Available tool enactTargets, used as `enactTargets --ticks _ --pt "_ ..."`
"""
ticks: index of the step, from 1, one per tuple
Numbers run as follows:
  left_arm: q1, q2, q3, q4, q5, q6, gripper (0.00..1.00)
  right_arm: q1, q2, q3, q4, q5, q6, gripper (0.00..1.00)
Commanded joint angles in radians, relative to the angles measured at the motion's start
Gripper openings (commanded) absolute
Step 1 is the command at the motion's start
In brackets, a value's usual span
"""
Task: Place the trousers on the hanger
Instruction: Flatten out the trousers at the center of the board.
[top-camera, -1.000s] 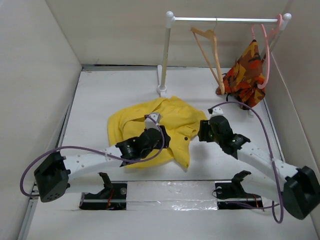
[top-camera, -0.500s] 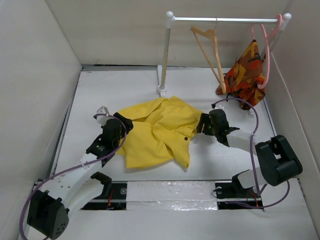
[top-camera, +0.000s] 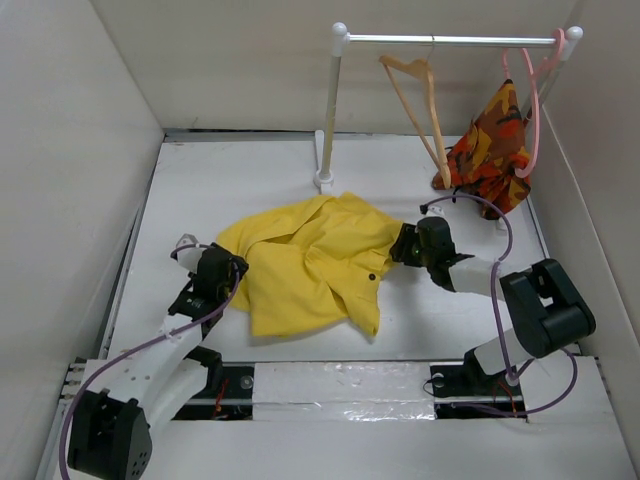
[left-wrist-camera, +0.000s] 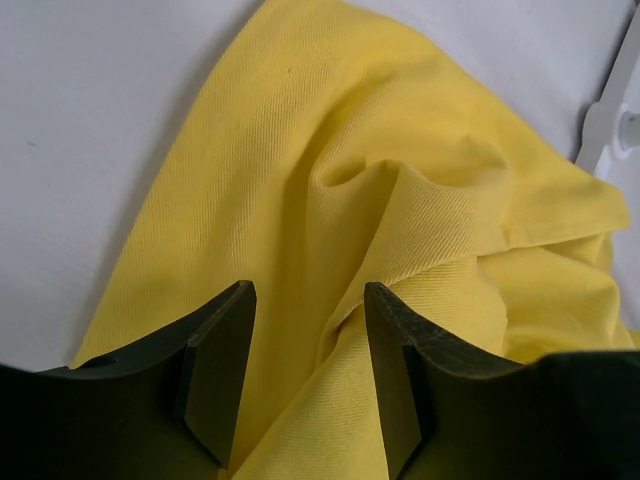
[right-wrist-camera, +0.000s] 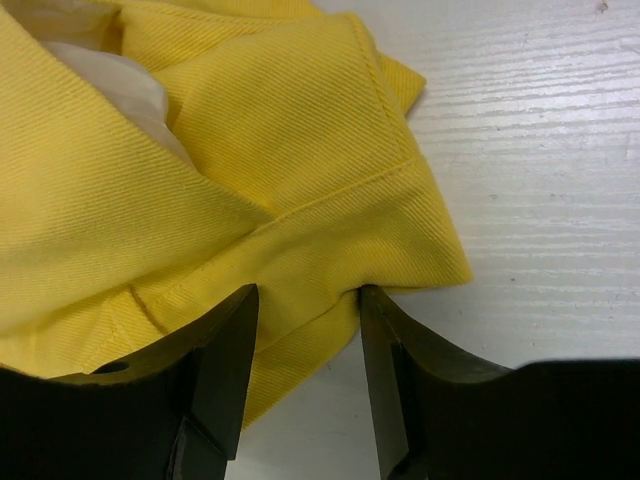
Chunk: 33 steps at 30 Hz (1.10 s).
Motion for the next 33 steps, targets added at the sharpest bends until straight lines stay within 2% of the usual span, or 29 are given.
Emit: enactTargets --ticks 1,5,8,9,10,13,14,16,17,18,20,22,28,33 --pt "0.015 0.069 0.005 0.110 0.042 0.062 0.44 -0.010 0.018 0.004 0.096 -0.036 0.000 0.52" --pt "0.015 0.135 0.032 0.173 0.069 0.133 0.42 -0.010 0.032 0.009 0.111 -0.036 0.003 0.69" --pt "0.015 0.143 0.024 0.239 0.117 0.138 0.37 -0.010 0.037 0.009 0.129 -0.036 0.012 0.71" --pt "0.015 0.145 0.019 0.279 0.130 0.151 0.35 -0.019 0.040 0.010 0.132 -0.036 0.013 0.69" --pt "0.015 0.149 0.016 0.291 0.138 0.155 0.35 -0.019 0.049 0.021 0.134 -0.031 0.013 0.55" --pt "0.015 0.181 0.027 0.325 0.144 0.177 0.35 -0.019 0.055 0.027 0.155 -0.022 0.024 0.32" --pt "0.015 0.194 0.042 0.331 0.149 0.185 0.35 -0.019 0.051 0.017 0.166 -0.021 0.027 0.18" --pt "0.015 0.241 0.062 0.354 0.161 0.210 0.32 -0.019 0.032 0.004 0.189 -0.024 0.029 0.04" --pt "0.015 0.259 0.080 0.357 0.164 0.213 0.30 -0.019 0.014 -0.015 0.194 -0.013 0.032 0.00" --pt "0.015 0.276 0.091 0.359 0.163 0.214 0.21 -0.019 -0.036 -0.029 0.201 -0.005 0.032 0.00" --pt "0.015 0.315 0.113 0.365 0.161 0.217 0.15 -0.010 -0.102 -0.052 0.194 0.034 0.029 0.00" --pt "0.015 0.332 0.130 0.365 0.151 0.220 0.00 -0.010 -0.220 -0.071 0.133 0.071 0.012 0.00" --pt "0.015 0.284 0.226 0.284 0.065 0.228 0.00 -0.010 -0.574 -0.060 -0.091 0.171 -0.022 0.00" --pt "0.015 0.220 0.277 0.218 0.032 0.244 0.00 -0.010 -0.771 -0.002 -0.267 0.206 -0.039 0.00"
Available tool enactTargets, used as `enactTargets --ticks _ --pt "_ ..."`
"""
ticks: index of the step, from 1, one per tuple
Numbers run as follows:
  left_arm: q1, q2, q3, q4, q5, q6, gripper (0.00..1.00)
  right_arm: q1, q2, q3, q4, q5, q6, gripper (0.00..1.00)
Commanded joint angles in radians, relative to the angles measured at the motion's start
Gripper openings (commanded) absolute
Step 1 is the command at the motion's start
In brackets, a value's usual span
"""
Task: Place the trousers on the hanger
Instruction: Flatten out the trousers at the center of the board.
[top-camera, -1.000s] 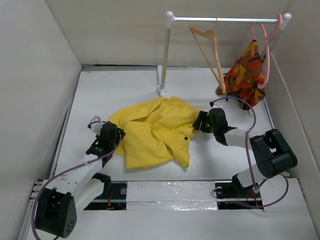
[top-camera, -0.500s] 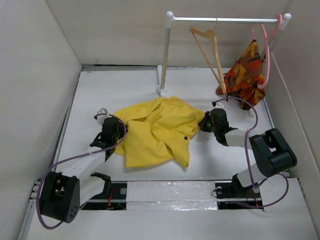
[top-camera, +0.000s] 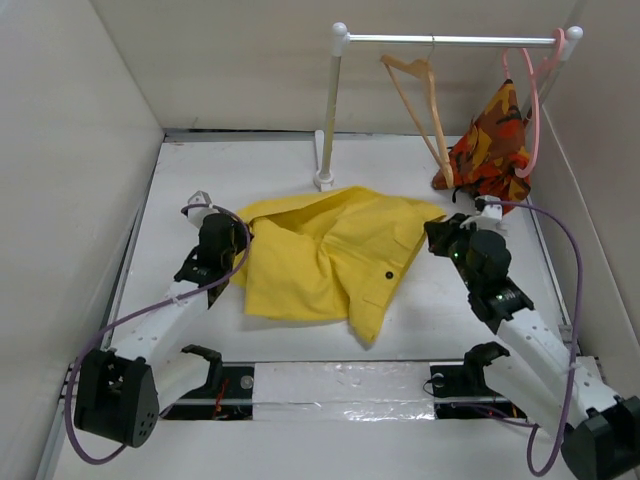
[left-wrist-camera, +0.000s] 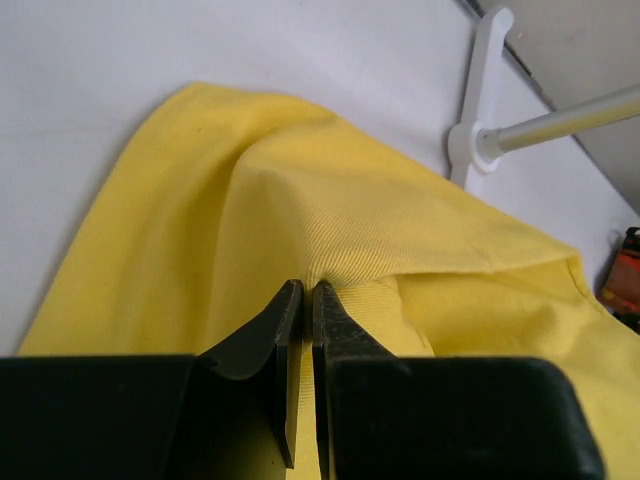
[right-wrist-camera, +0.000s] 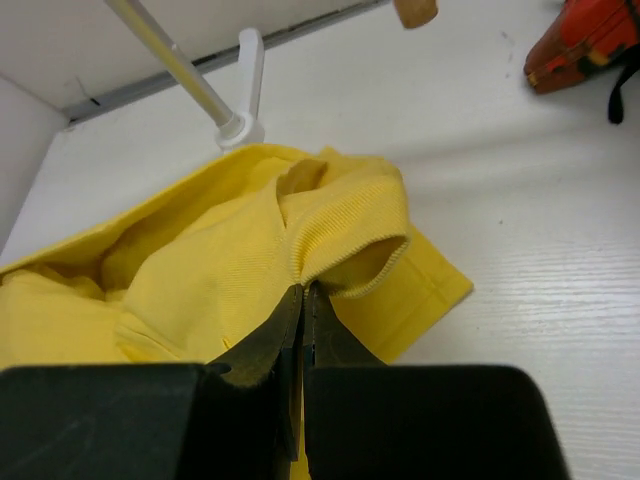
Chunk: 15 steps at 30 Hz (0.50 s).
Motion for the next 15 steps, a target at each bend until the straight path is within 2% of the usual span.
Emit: enactTargets --ticks 1,4,7,8,9,12,15 --pt "0.004 -0.070 0.058 -0.019 -0.053 0.023 0.00 0.001 -0.091 0.082 -0.168 0.082 -0.035 0.00" --pt "-0.006 -0.135 0.044 -0.043 0.000 0.029 0.00 0.012 -0.179 0.171 -0.326 0.071 -0.052 0.00" --pt "-0.051 -0.205 0.019 -0.048 0.084 0.059 0.00 0.012 -0.268 0.229 -0.429 0.164 -0.065 0.00" --pt "-0.051 -0.210 0.015 -0.053 0.133 0.078 0.04 0.012 -0.282 0.243 -0.459 0.238 -0.072 0.00" --pt "-0.061 -0.210 0.015 -0.082 0.147 0.082 0.22 -0.003 -0.289 0.264 -0.485 0.269 -0.079 0.00" --pt "-0.062 -0.184 0.005 -0.102 0.164 0.093 0.55 -0.054 -0.282 0.254 -0.523 0.337 -0.086 0.00" --pt "-0.062 -0.150 0.008 -0.119 0.171 0.083 0.56 -0.118 -0.239 0.242 -0.491 0.366 -0.056 0.00"
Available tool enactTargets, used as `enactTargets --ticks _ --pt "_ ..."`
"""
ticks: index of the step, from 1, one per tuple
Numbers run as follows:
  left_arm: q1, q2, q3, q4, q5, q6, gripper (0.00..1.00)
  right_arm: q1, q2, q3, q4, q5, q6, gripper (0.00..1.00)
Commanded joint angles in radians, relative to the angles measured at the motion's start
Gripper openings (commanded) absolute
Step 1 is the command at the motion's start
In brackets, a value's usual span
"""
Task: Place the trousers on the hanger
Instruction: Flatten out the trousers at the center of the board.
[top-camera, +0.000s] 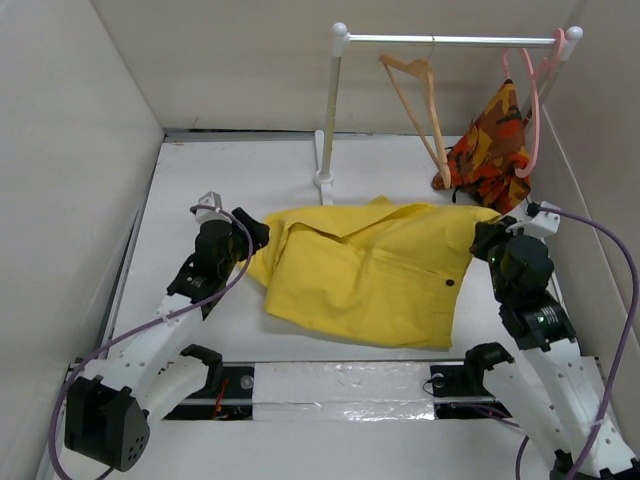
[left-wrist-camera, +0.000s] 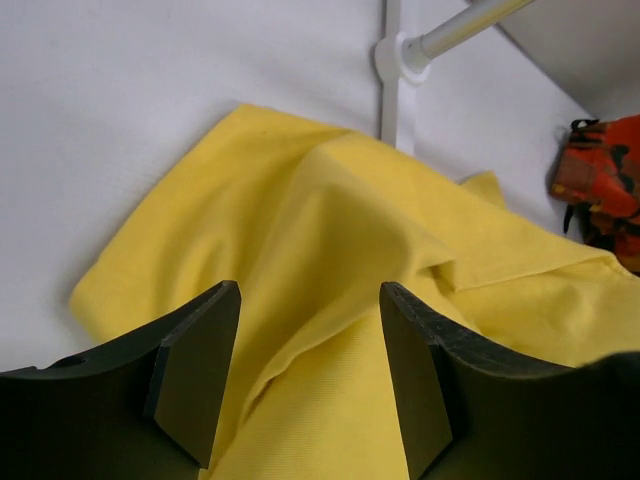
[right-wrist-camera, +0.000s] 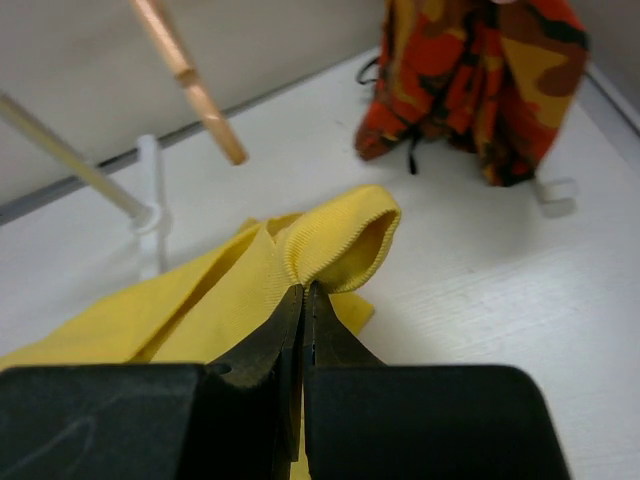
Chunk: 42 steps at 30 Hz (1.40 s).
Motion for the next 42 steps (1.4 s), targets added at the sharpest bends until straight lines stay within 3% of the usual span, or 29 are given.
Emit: enactTargets --ticks 1,3,4,5,6,8,9,11,12,13,14,15,17,18,21,23,25,26,27,29,33,37,42 --pt "-0.001 0.021 -0.007 -0.030 0.031 0.010 0.55 -0.069 0.048 0.009 0.026 0.125 0.012 0.00" --pt "-0.001 0.010 -0.024 -0.054 0.005 0.002 0.48 -0.118 0.086 0.025 0.049 0.113 0.015 0.00" --pt "-0.001 -0.007 -0.031 -0.057 -0.005 -0.003 0.45 -0.132 0.097 0.031 0.085 0.092 0.006 0.07" --pt "-0.001 -0.015 -0.043 -0.057 -0.021 -0.007 0.43 -0.143 0.117 0.045 0.106 0.064 -0.011 0.38" --pt "-0.001 -0.021 -0.071 -0.092 -0.023 -0.013 0.40 -0.154 0.128 0.055 0.124 -0.032 -0.034 0.51" --pt "-0.001 -0.022 -0.103 -0.097 -0.014 -0.047 0.37 -0.154 0.146 0.092 0.095 -0.087 -0.036 0.72" --pt "-0.001 -0.018 -0.140 -0.091 -0.011 -0.064 0.36 -0.140 0.148 0.092 0.101 -0.136 -0.043 0.73" --pt "-0.001 0.001 -0.180 -0.070 -0.003 -0.107 0.36 -0.105 0.136 0.078 0.117 -0.169 -0.060 0.70" --pt "-0.001 0.008 -0.210 -0.045 -0.005 -0.119 0.36 -0.091 0.114 0.059 0.117 -0.190 -0.068 0.63" --pt "-0.001 0.025 -0.221 -0.036 -0.011 -0.131 0.37 -0.061 0.104 0.048 0.115 -0.195 -0.086 0.55" --pt "-0.001 0.034 -0.228 -0.030 -0.029 -0.150 0.39 -0.048 0.093 0.036 0.115 -0.198 -0.094 0.36" --pt "-0.001 0.043 -0.240 -0.010 -0.037 -0.155 0.41 -0.037 0.087 0.022 0.112 -0.227 -0.109 0.24" --pt "-0.001 0.071 -0.251 0.025 -0.028 -0.156 0.42 -0.005 0.090 0.011 0.087 -0.290 -0.160 0.07" --pt "-0.001 0.085 -0.255 0.065 -0.020 -0.156 0.43 0.007 0.094 -0.001 0.087 -0.369 -0.169 0.06" --pt "-0.001 0.143 -0.263 0.151 0.023 -0.153 0.44 0.100 0.131 -0.055 0.101 -0.489 -0.175 0.15" --pt "-0.001 0.180 -0.265 0.182 0.040 -0.152 0.43 0.162 0.163 -0.107 0.135 -0.510 -0.161 0.36" --pt "-0.001 0.179 -0.260 0.203 0.041 -0.153 0.28 0.255 0.191 -0.142 0.190 -0.526 -0.151 0.51" --pt "-0.001 0.172 -0.260 0.212 0.044 -0.153 0.17 0.288 0.233 -0.165 0.202 -0.529 -0.149 0.61" --pt "-0.001 0.162 -0.248 0.203 0.040 -0.152 0.00 0.320 0.263 -0.169 0.215 -0.517 -0.149 0.65" --pt "-0.001 0.120 -0.216 0.161 0.015 -0.145 0.00 0.424 0.335 -0.158 0.238 -0.502 -0.166 0.71" --pt "-0.001 -0.002 -0.043 -0.023 -0.023 -0.109 0.00 0.582 0.552 -0.130 0.274 -0.354 -0.155 0.71" --pt "-0.001 -0.088 0.175 -0.168 -0.066 -0.053 0.00 0.593 0.677 -0.141 0.372 -0.361 -0.118 0.71" --pt "-0.001 -0.032 0.451 -0.277 -0.169 0.040 0.00 0.613 0.746 -0.179 0.420 -0.358 -0.085 0.70"
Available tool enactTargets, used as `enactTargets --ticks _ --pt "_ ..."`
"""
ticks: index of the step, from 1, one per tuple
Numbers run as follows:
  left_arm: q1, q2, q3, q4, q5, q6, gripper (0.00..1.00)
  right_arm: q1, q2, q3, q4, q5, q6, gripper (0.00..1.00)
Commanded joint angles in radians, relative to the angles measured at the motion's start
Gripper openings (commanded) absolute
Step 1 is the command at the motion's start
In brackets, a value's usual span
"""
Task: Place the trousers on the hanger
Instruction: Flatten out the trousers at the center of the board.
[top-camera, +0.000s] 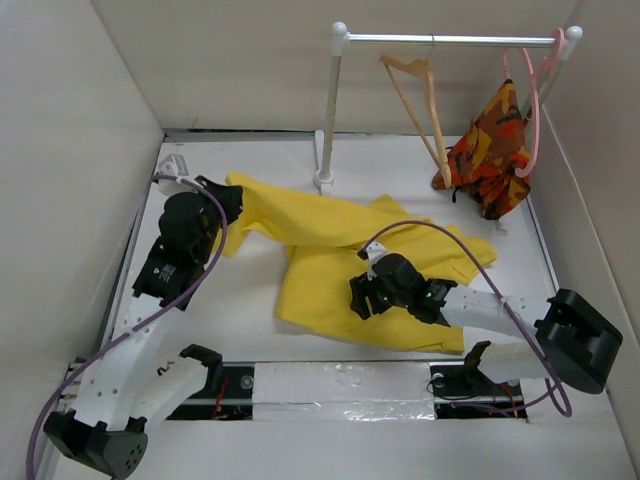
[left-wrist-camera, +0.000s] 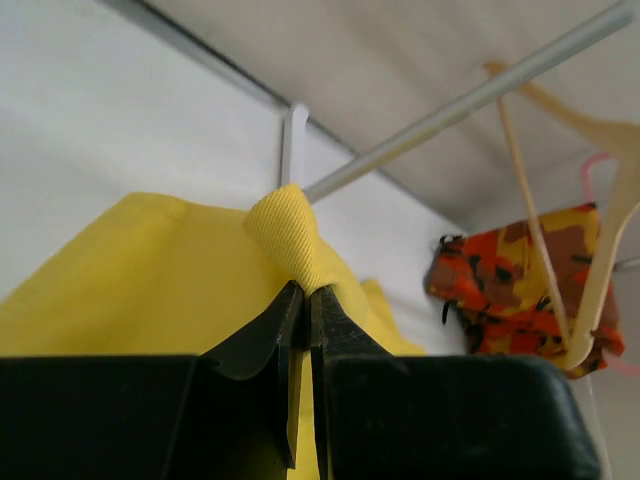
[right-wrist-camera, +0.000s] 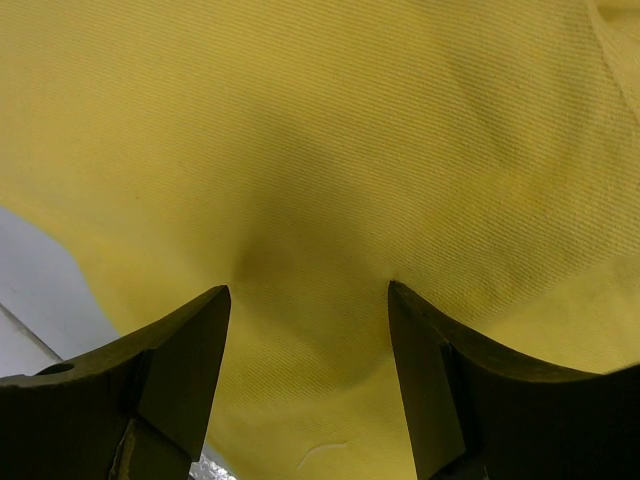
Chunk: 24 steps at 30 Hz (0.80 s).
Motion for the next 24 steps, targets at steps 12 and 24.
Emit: enactTargets --ticks 12,24 --pt "0.310 0.522 0.348 0.082 -0.105 0.128 0.00 0.036 -0.152 -0.099 0.056 0.086 0.092 0.70" --pt "0.151 0.578 0.273 0.125 -0.037 0.164 0.48 -0.007 -0.417 -0.115 -0.096 0.303 0.147 0.00"
